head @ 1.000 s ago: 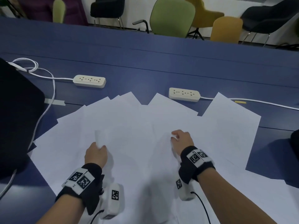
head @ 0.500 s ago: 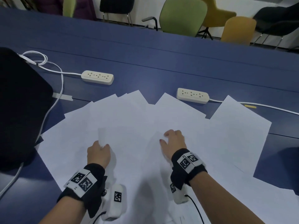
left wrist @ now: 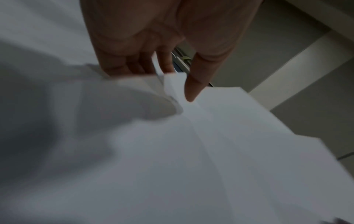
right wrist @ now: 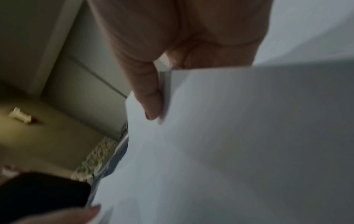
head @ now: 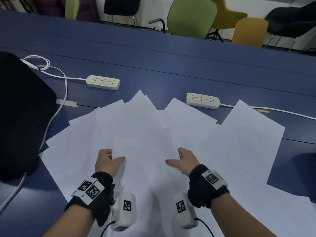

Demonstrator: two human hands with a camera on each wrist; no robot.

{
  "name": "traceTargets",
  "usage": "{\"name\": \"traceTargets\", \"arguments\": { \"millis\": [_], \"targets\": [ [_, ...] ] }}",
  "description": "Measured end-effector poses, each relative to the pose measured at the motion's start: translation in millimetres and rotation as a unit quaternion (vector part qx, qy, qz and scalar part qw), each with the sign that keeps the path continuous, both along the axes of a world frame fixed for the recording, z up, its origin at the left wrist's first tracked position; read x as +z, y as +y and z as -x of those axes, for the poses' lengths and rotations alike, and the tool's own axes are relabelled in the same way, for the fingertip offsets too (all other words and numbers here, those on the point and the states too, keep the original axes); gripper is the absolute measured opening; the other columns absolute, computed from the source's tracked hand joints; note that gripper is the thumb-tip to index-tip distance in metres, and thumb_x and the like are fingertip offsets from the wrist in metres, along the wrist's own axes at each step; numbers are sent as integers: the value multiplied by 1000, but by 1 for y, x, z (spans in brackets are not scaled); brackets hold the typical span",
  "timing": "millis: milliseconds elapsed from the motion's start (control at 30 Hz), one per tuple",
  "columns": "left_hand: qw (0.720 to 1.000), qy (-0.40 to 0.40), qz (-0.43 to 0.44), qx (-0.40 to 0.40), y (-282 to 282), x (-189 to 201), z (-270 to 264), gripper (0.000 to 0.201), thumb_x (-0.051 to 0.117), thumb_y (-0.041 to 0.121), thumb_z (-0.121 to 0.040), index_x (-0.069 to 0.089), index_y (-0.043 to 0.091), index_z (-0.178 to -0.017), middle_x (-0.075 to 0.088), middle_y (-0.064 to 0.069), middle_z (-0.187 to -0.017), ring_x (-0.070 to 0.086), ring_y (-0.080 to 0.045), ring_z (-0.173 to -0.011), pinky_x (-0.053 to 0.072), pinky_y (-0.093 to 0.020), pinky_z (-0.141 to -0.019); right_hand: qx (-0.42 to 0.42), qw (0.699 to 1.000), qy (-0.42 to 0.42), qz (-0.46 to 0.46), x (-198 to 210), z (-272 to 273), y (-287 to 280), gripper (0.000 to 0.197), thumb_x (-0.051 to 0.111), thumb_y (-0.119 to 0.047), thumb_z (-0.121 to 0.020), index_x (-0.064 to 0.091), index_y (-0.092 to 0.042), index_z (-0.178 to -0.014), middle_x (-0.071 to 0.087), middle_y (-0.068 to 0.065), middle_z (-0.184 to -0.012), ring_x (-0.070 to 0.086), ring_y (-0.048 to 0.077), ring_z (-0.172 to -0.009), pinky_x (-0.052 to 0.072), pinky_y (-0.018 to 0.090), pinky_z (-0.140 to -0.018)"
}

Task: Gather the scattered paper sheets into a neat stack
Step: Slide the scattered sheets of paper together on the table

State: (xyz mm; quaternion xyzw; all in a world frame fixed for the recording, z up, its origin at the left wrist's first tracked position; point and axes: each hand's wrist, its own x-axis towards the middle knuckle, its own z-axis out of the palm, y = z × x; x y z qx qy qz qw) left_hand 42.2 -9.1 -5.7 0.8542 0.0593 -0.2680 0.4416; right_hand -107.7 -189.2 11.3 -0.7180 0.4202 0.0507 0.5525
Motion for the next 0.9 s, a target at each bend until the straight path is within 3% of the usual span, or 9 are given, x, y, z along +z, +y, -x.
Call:
{"name": "traceTargets", "arguments": {
  "millis": [167, 233, 300, 433, 567, 667, 733, 767, 900],
  "targets": [
    [999, 14, 16, -35, 5, 3, 11, 27, 58, 10, -85, 56, 5, -111, 58, -11, -106, 52, -24, -92, 41, -31, -84, -59, 995, -40, -75, 2, 43, 9, 32, 72, -16, -76, 52, -15, -100, 65, 3, -90, 61, 10, -65, 43, 16, -43],
    [1000, 8, 20, -18, 5, 5, 16, 27, 54, 14, -88, 55, 8, -114, 57, -6, -103, 53, -24, -93, 43, -34, -89, -36, 994, -15, -99, 0, 60, 16, 18, 72, -20, -77, 55, -14, -82, 61, 3, -76, 58, 12, -58, 46, 21, -48],
    [1000, -3, 11, -17, 5, 4, 19, 31, 51, 16, -88, 56, 6, -116, 60, -8, -103, 55, -25, -91, 45, -36, -92, -26, 993, 11, -111, -3, 72, 23, 37, 68, -28, -81, 41, -16, -57, 45, 3, -60, 47, 16, -53, 43, 23, -50],
    [999, -31, 11, -33, 1, 7, 25, 28, 50, 15, -87, 58, -1, -109, 56, -5, -85, 49, -22, -79, 44, -36, -88, -121, 976, -41, -178, 3, 78, 30, 35, 50, -14, -93, 40, -13, -59, 46, -7, -44, 46, 5, -37, 44, 25, -49],
    [997, -68, 32, 29, 0, 11, 29, 11, 52, 13, -87, 58, 10, -96, 57, 1, -75, 54, -26, -79, 39, -27, -75, -99, 963, -23, -250, 7, 83, 41, 38, 49, -3, -91, 40, -12, -55, 42, -8, -33, 39, 8, -30, 41, 22, -47],
    [997, -65, 26, 14, 1, 6, 33, 14, 53, 17, -86, 58, 10, -96, 66, -9, -92, 60, -30, -79, 48, -32, -74, -102, 960, -15, -260, 8, 85, 51, 26, 57, -14, -88, 51, -13, -63, 49, -6, -40, 42, 11, -37, 39, 22, -47],
    [998, -55, 17, -41, 1, 4, 36, 20, 54, 21, -87, 56, 12, -105, 62, -7, -104, 57, -26, -89, 44, -31, -83, -106, 973, -27, -202, 3, 83, 56, 3, 63, -15, -84, 61, -13, -84, 65, -4, -61, 57, 10, -49, 42, 20, -44],
    [996, -55, 21, -60, 3, 4, 36, 26, 55, 22, -87, 54, 12, -111, 59, -7, -110, 55, -24, -95, 42, -30, -87, -104, 981, -29, -160, 0, 82, 58, 9, 64, -12, -83, 62, -12, -92, 68, -2, -73, 60, 10, -55, 41, 16, -42],
    [989, -115, -69, -58, 32, 6, 16, 58, 62, 30, -83, 38, 16, -134, 44, -15, -139, 38, -35, -129, 31, -43, -104, -159, 987, -15, -24, -7, 86, 53, 4, 61, -13, -85, 59, -14, -89, 61, -1, -78, 53, 7, -61, 37, 5, -35]
  ]
}}
